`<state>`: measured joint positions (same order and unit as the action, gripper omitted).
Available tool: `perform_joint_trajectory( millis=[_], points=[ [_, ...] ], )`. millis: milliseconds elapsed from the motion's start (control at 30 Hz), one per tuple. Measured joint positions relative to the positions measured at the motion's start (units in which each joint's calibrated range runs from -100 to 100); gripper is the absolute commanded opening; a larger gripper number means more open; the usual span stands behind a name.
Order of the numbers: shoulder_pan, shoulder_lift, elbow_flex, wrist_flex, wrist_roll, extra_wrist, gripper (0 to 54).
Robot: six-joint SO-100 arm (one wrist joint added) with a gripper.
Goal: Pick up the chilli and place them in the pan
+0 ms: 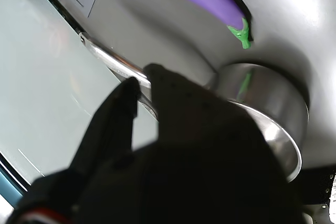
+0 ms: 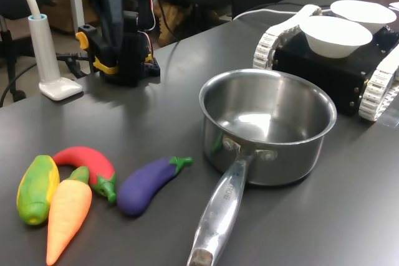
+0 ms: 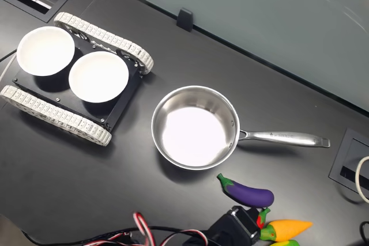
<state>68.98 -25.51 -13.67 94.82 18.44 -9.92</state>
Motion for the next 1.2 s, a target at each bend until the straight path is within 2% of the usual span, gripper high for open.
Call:
perform_joint_trajectory(
  millis=[133, 400, 533, 700, 933, 967, 1100, 1200],
  points=[
    [1.0, 0.9, 2.4, -1.1, 1.5, 0.0, 8.5],
    [3.0, 1.9, 7.7, -4.4, 4.5, 0.0, 15.8],
    [4.5, 2.5, 9.1, -5.5, 6.3, -1.2, 19.0],
    [6.3, 2.9, 10.9, -5.8, 8.5, -2.5, 20.5],
    [8.1, 4.6, 11.3, -5.9, 10.6, -2.7, 22.9],
    [8.5, 4.9, 11.3, -6.1, 10.9, -2.7, 24.9],
    [9.4, 5.9, 11.9, -6.3, 12.8, -2.7, 26.5],
    [10.0, 6.8, 12.9, -6.8, 14.9, -2.7, 30.0]
  ],
)
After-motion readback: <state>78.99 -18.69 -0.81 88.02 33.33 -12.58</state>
